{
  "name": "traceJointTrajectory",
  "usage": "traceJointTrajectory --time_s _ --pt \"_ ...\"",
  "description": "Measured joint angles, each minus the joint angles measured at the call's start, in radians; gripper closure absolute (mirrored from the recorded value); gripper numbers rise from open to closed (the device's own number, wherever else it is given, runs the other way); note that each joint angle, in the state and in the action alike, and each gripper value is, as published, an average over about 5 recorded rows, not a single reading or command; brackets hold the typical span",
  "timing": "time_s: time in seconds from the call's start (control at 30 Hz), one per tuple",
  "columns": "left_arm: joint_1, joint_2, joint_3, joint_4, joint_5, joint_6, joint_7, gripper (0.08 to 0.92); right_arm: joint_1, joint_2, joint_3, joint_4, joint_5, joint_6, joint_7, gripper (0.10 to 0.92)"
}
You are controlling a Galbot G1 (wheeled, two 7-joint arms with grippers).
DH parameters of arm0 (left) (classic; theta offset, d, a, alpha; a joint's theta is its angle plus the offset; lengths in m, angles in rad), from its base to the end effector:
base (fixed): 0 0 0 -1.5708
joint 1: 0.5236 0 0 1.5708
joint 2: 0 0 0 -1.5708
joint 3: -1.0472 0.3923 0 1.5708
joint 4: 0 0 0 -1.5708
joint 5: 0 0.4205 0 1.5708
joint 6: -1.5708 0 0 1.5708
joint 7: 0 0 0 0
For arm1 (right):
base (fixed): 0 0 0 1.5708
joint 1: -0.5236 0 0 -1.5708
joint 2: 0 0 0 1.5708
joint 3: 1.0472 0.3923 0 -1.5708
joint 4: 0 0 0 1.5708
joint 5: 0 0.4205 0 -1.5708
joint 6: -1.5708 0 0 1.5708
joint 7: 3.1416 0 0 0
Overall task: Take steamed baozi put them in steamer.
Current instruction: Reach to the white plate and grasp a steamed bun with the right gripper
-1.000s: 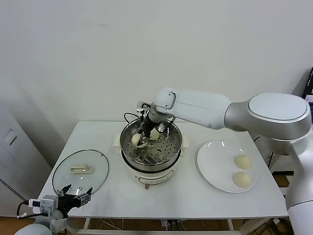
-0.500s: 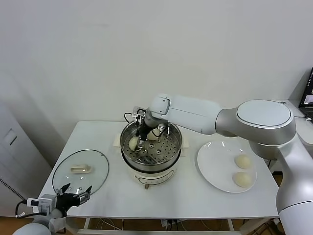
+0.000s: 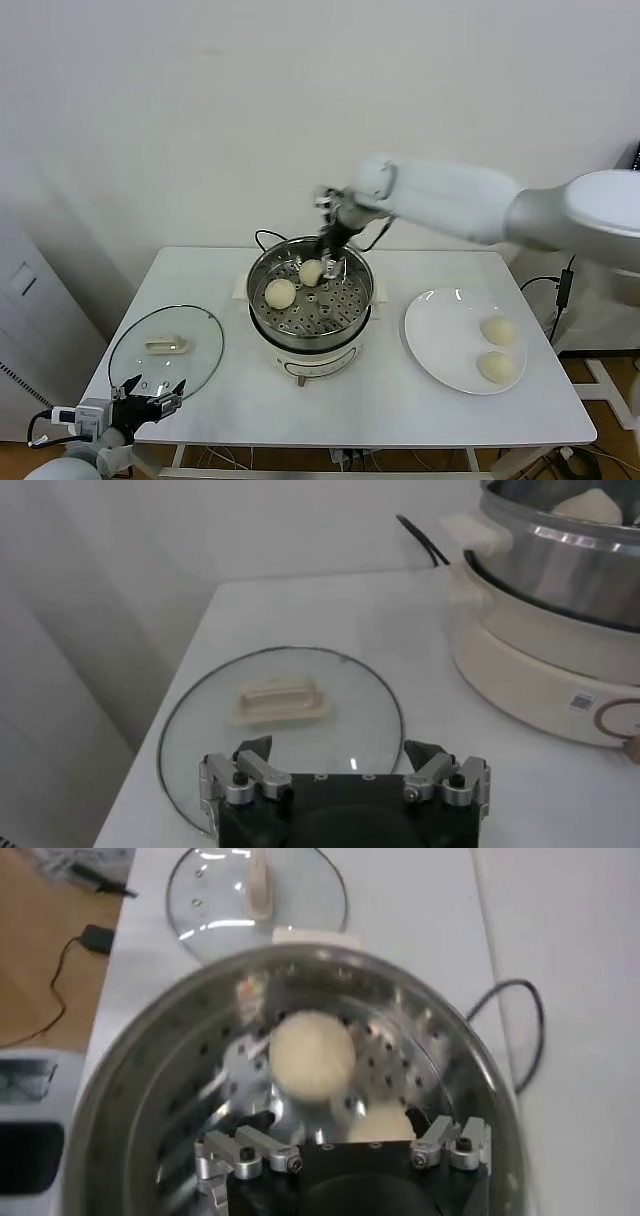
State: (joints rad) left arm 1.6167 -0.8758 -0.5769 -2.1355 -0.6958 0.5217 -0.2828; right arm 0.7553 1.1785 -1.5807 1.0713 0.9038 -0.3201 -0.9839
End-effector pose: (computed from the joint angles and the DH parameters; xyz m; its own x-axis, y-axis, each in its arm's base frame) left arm 0.2360 0.1216 -0.2893 -0.8212 0.0201 0.5702 0.0746 0.9946 0.0723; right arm 0.6953 0.0667 -0.0288 -0.1167 -0.3561 0.9271 -0.9890 -0.0435 -0.1412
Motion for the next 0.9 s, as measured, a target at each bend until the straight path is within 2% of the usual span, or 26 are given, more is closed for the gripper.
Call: traceJointTrajectory --time_s 0.23,0.5,0.9 --pt "0.006 -0.003 -0.008 -0.016 0.000 0.004 -0.003 0.177 0.097 -0.194 -0.083 0.078 -0.125 0.101 -0.125 0.203" --pt "0.007 -0.003 -0.010 -0.026 0.000 0.008 -0.004 0.177 0.086 -0.399 -0.083 0.110 -0.298 0.214 -0.200 0.203" --pt "0.007 -0.008 -0.006 -0.039 0.001 0.014 -0.009 0.177 -0.123 -0.555 0.084 0.082 -0.527 0.343 -0.226 0.203"
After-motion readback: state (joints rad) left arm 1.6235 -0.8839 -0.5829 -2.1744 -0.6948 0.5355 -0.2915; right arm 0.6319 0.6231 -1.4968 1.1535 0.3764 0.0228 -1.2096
